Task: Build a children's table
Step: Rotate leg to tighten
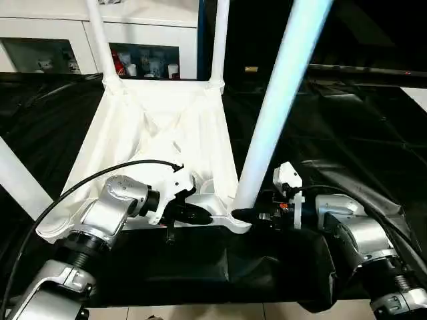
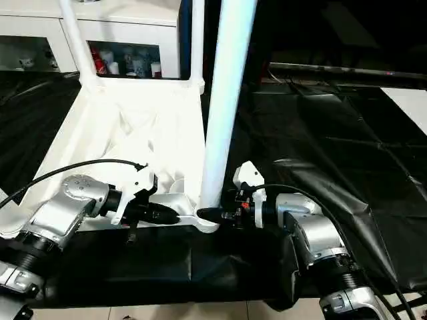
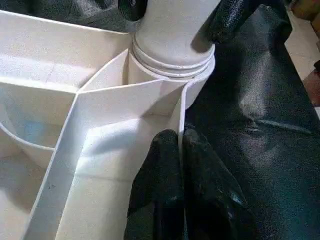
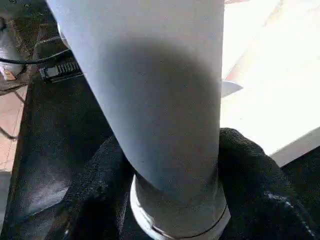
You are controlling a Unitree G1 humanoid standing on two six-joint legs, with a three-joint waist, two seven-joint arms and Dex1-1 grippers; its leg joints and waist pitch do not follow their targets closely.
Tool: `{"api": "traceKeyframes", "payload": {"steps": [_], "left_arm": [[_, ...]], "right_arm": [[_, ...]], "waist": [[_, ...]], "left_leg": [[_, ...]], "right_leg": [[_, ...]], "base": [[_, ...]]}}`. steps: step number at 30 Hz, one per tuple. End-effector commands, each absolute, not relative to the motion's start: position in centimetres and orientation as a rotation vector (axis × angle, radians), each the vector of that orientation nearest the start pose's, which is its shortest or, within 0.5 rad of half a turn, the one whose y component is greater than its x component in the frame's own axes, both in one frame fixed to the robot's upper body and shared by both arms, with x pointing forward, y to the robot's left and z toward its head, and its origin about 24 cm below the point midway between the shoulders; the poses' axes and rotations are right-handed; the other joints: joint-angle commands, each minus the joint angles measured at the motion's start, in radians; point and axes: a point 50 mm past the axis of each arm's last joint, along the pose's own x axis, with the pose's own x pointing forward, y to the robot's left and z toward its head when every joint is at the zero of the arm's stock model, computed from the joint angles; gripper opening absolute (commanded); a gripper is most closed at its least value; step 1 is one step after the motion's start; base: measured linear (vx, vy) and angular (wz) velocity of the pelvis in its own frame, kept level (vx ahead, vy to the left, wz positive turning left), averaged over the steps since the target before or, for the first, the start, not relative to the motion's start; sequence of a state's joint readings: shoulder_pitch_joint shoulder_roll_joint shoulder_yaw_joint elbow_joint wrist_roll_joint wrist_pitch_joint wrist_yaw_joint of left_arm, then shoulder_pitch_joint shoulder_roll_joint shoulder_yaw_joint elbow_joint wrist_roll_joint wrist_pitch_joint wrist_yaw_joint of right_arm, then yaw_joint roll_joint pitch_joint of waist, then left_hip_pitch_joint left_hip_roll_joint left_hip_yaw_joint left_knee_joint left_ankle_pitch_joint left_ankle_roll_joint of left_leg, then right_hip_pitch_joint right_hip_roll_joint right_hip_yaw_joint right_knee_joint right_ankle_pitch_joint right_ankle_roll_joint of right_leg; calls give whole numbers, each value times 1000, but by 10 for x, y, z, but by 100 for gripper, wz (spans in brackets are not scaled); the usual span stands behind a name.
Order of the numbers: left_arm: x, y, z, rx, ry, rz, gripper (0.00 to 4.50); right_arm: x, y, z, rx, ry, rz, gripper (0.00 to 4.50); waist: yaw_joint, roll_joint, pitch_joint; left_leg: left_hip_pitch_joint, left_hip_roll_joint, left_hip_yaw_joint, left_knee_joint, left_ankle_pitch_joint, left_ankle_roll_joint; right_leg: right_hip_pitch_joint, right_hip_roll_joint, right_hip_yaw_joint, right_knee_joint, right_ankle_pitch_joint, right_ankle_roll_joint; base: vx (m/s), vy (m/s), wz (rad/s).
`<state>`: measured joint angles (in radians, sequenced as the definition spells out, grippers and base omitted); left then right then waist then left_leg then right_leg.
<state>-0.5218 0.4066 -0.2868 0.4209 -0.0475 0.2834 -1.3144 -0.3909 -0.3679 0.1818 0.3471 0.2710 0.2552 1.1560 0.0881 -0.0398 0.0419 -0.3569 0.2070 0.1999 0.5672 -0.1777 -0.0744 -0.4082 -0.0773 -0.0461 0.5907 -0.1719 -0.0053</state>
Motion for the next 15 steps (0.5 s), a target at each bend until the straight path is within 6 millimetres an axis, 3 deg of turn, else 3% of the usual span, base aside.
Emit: {"api": "traceKeyframes", "payload": {"steps": [1, 6, 8, 9, 11, 15], "left_arm": [[294, 129, 57, 217, 500, -1480, 0], [297, 128, 54, 225, 506, -1435, 0], [306, 125, 48, 267, 507, -1337, 0], [311, 123, 45, 292, 504, -1276, 0], [320, 119, 42, 312, 498, -1179, 0], [331, 109, 40, 306, 487, -1067, 0]], "right_arm": [[287, -142, 53, 25, 317, 1277, 219], [288, -145, 46, 26, 332, 1214, 214], [296, -147, 37, -9, 340, 1065, 212], [300, -148, 32, -30, 346, 977, 211], [306, -147, 25, -49, 358, 851, 209], [311, -142, 17, -25, 368, 697, 200]], "waist": [[1, -3, -54], [1, -2, -55], [-2, -4, -52], [-5, -5, -48], [-12, -9, -49], [-17, -11, -48]], "left_leg": [[8, 25, -10, -60, -200, 32], [9, 26, -11, -59, -204, 29], [8, 24, -11, -60, -223, 23], [8, 21, -11, -61, -240, 9], [9, 18, -18, -64, -276, -15], [15, 15, -19, -61, -300, -3]], "right_leg": [[47, -56, 36, -59, -213, -201], [46, -56, 36, -59, -217, -203], [44, -57, 36, -64, -251, -195], [39, -55, 35, -71, -307, -176], [43, -60, 33, -80, -426, -129], [34, -60, 33, -93, -498, -97]], "base": [[0, 0, 0], [0, 0, 0], [0, 0, 0], [0, 0, 0], [0, 0, 0], [0, 0, 0]]}}
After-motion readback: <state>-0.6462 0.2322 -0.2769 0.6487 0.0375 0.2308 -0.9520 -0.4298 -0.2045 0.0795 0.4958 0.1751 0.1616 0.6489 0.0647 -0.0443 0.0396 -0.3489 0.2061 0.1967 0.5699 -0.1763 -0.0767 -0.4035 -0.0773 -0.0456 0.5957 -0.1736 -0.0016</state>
